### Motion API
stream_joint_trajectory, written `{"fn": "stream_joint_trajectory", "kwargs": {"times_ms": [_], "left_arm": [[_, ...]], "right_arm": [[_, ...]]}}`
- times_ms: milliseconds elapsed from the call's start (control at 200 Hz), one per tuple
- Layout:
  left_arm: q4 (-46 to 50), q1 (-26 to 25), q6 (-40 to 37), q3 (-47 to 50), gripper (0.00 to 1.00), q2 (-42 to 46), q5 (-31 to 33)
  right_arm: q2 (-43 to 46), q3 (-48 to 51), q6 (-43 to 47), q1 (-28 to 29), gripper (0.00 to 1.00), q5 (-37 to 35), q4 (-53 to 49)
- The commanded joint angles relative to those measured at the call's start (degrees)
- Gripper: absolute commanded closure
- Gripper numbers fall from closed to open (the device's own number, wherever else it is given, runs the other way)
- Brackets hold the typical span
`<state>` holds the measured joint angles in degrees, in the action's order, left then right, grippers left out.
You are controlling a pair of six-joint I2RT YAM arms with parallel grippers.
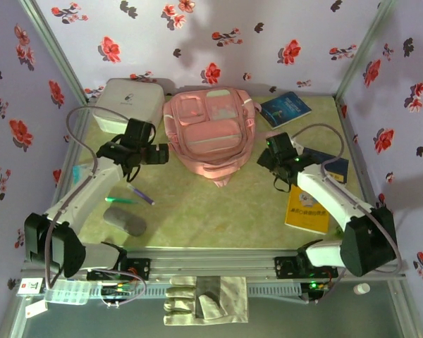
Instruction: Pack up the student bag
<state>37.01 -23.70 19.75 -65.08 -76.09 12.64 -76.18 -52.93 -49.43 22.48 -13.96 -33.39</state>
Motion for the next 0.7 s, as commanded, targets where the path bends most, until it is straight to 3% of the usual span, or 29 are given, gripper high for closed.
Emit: {"fn": "stream_joint_trajectory", "kwargs": {"times_ms": [0,285,515,695], "left_arm": [[-3.1,0.4,-1.7,0.6,0.00,0.9,-3.1],[-3.8,0.3,-2.6,1.0,0.00,0.4,-7.1],[-4.2,0.3,-3.1,0.4,0.00,-0.7,-10.6],[-2.8,0.2,-2.3,-1.2,0.00,-1.8,-11.4]], "right_arm": [[-3.4,2.3,4.6,-3.5,0.13,-2.2,-4.0],[-11.7,3.2,8.7,-10.3,0.12,-0.8,-1.1],[-13.0,7.0,5.4,-10.9,0.13,8.5,4.2],[-12.5,10.9,-3.8,-8.7,0.15,17.1,11.7]]}}
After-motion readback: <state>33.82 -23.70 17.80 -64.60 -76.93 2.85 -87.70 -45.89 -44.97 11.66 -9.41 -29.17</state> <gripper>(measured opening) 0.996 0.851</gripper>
